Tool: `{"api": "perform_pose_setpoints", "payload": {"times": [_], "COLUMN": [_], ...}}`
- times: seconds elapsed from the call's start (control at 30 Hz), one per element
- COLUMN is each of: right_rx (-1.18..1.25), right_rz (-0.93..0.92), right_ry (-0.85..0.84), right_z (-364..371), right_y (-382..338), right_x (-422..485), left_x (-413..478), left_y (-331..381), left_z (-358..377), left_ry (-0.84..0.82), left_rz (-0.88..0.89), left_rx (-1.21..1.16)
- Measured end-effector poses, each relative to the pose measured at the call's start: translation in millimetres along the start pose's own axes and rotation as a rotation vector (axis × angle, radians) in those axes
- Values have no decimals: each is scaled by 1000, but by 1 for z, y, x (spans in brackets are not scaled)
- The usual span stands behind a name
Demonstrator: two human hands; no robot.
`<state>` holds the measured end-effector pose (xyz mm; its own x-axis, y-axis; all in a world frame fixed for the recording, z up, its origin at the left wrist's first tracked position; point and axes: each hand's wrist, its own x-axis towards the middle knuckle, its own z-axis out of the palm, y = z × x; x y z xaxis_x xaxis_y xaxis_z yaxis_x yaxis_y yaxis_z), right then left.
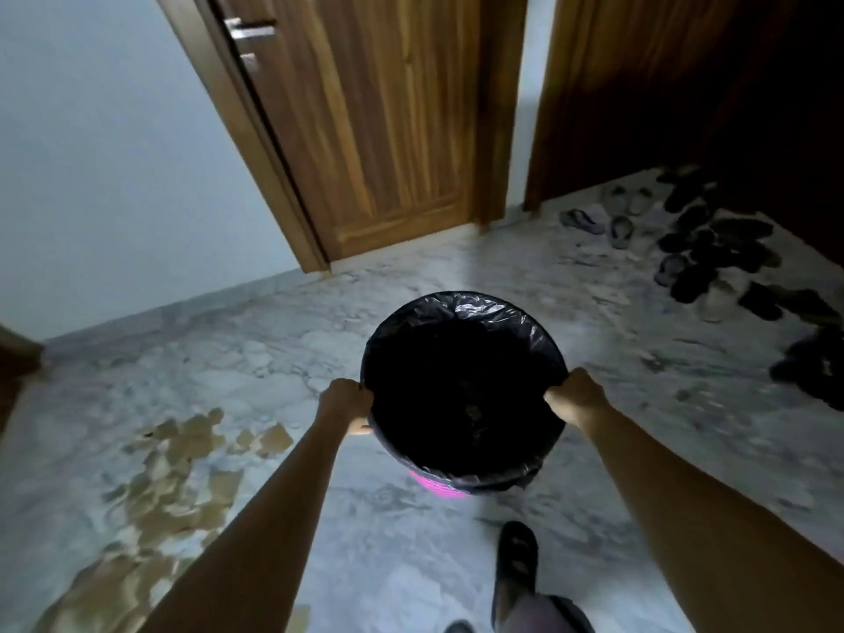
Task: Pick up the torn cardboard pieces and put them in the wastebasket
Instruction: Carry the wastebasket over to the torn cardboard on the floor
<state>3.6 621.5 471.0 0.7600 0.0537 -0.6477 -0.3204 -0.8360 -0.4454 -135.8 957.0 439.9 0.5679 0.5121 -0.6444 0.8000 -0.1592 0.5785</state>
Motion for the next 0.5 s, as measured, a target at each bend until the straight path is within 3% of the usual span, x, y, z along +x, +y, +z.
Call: {"api": "perform_pose_setpoints", "payload": {"times": [0.17,0.33,0.5], "right_rx": [-91,-138,-120], "right_rz": [-92,-136,-153], "right_ry": [-51,-125,-98], "right_z": [55,100,139], "right_y": [-105,-197,-272], "right_x": [63,130,188], "left_x": [21,96,180], "left_y": [1,-4,-11], "left_z": [-69,-108,-143], "left_ry": [114,254,282], "left_rz": [-89,-165,-260], "left_rx": [-176,-297,-381]}}
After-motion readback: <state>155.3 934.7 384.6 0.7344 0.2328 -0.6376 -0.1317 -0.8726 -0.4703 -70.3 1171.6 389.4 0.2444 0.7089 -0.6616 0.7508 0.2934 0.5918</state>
